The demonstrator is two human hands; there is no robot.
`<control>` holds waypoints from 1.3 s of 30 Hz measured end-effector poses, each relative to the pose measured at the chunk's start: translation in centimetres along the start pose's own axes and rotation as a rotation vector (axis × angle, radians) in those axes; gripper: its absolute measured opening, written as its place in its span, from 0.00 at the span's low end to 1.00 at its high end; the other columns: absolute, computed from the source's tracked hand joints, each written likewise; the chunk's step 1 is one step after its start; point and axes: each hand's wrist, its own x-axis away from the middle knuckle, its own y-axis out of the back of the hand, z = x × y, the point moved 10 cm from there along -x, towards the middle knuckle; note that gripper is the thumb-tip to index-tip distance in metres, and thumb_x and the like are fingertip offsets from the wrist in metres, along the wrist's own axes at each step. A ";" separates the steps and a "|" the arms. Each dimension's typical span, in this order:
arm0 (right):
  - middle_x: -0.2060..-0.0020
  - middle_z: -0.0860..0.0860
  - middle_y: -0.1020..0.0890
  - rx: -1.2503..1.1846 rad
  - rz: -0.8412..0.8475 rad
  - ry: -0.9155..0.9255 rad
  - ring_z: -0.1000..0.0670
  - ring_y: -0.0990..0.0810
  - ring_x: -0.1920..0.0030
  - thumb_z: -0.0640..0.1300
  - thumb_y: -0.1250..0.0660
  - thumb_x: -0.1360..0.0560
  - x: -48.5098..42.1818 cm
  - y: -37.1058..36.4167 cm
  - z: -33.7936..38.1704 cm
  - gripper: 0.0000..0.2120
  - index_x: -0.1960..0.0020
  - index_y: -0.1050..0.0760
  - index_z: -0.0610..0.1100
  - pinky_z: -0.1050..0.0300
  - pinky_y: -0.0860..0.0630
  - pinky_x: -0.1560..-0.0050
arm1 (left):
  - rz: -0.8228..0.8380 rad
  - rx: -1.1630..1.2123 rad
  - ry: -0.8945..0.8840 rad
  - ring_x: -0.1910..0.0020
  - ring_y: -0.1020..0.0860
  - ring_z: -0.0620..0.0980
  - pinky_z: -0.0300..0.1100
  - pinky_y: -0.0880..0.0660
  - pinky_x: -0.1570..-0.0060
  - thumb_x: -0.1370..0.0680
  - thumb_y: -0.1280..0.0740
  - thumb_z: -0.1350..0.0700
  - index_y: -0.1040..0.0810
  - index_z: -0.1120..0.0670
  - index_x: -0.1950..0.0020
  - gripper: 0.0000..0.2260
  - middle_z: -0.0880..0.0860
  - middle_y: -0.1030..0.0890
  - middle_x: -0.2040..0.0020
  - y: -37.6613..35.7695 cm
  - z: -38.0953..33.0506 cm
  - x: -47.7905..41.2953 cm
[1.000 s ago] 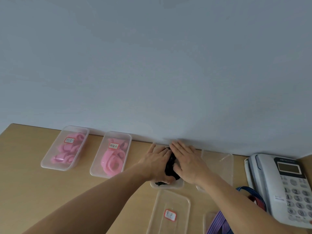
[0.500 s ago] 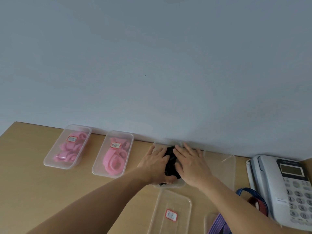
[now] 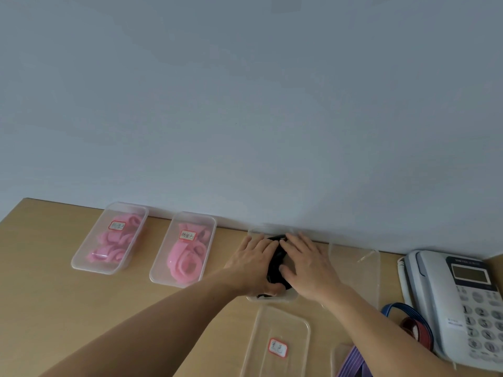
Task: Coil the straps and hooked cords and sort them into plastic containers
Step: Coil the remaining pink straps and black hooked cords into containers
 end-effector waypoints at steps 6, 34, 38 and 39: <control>0.22 0.57 0.46 -0.020 -0.029 0.026 0.52 0.53 0.21 0.59 0.43 0.22 -0.4 1.2 0.4 0.31 0.22 0.45 0.52 0.49 0.48 0.24 | 0.053 -0.044 0.001 0.20 0.57 0.52 0.54 0.61 0.23 0.28 0.42 0.29 0.55 0.55 0.19 0.48 0.52 0.50 0.19 -0.1 0.0 -0.1; 0.21 0.56 0.47 0.130 0.040 -0.064 0.51 0.59 0.21 0.64 0.52 0.20 -0.1 0.0 0.5 0.32 0.21 0.46 0.49 0.43 0.49 0.24 | 0.182 0.001 -0.033 0.21 0.59 0.46 0.60 0.60 0.24 0.26 0.50 0.31 0.47 0.48 0.20 0.39 0.46 0.49 0.19 -1.1 1.4 -0.6; 0.20 0.56 0.49 0.101 0.060 -0.060 0.53 0.59 0.21 0.62 0.51 0.19 0.0 -0.7 0.3 0.31 0.21 0.48 0.49 0.44 0.49 0.24 | 0.156 0.054 -0.080 0.21 0.57 0.43 0.60 0.55 0.25 0.26 0.45 0.31 0.42 0.47 0.21 0.36 0.45 0.45 0.19 -1.2 1.5 -0.1; 0.21 0.56 0.49 0.096 0.057 -0.059 0.54 0.59 0.21 0.61 0.51 0.19 0.0 -0.7 0.2 0.31 0.21 0.48 0.49 0.44 0.49 0.24 | 0.157 0.050 -0.091 0.21 0.56 0.43 0.59 0.54 0.25 0.25 0.43 0.32 0.40 0.47 0.22 0.35 0.45 0.45 0.19 -1.0 1.5 -0.3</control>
